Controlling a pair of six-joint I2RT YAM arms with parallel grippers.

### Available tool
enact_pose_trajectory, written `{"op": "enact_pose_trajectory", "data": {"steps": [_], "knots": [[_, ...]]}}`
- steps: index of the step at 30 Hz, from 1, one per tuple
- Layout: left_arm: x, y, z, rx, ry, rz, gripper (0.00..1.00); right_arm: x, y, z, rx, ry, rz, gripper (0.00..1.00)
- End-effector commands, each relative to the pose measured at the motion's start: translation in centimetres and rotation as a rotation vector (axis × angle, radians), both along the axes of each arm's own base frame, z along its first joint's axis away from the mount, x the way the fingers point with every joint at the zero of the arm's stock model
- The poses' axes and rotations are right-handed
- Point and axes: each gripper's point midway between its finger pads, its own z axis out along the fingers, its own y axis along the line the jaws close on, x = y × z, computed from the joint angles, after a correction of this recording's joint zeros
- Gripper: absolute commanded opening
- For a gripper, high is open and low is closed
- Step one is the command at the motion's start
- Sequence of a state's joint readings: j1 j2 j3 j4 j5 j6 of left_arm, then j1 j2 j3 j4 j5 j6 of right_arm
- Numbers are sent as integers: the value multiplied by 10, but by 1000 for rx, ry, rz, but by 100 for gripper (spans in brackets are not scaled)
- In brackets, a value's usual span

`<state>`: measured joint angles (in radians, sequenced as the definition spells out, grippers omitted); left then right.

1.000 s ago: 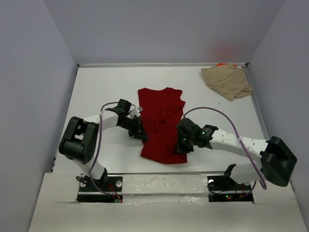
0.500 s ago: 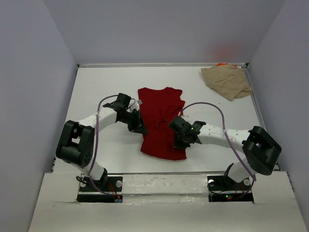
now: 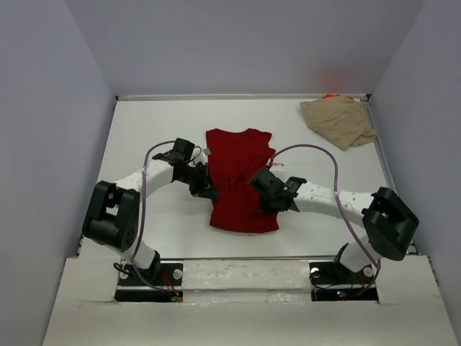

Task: Fold and stack the t-shirts
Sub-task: Fold the tshirt

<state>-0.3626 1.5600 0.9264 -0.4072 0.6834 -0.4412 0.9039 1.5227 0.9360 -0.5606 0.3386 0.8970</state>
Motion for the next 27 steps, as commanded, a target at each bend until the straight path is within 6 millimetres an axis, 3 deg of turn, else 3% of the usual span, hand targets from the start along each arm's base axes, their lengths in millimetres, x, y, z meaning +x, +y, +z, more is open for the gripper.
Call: {"op": "enact_pose_trajectory", "data": {"steps": [1, 11, 18, 23, 27], "knots": [[-3, -1, 10, -23, -31, -16, 0, 10, -14, 7, -20, -73, -66, 0], [-4, 0, 19, -8, -90, 0, 0, 12, -10, 4, -81, -125, -35, 0], [-16, -16, 32, -8, -147, -16, 0, -3, 30, 1, -10, -78, 129, 0], [-16, -20, 39, -27, -160, -13, 0, 5, 41, 43, 30, -128, 167, 0], [-9, -19, 47, -15, -187, -6, 0, 10, 36, 67, -14, -146, 171, 0]]}}
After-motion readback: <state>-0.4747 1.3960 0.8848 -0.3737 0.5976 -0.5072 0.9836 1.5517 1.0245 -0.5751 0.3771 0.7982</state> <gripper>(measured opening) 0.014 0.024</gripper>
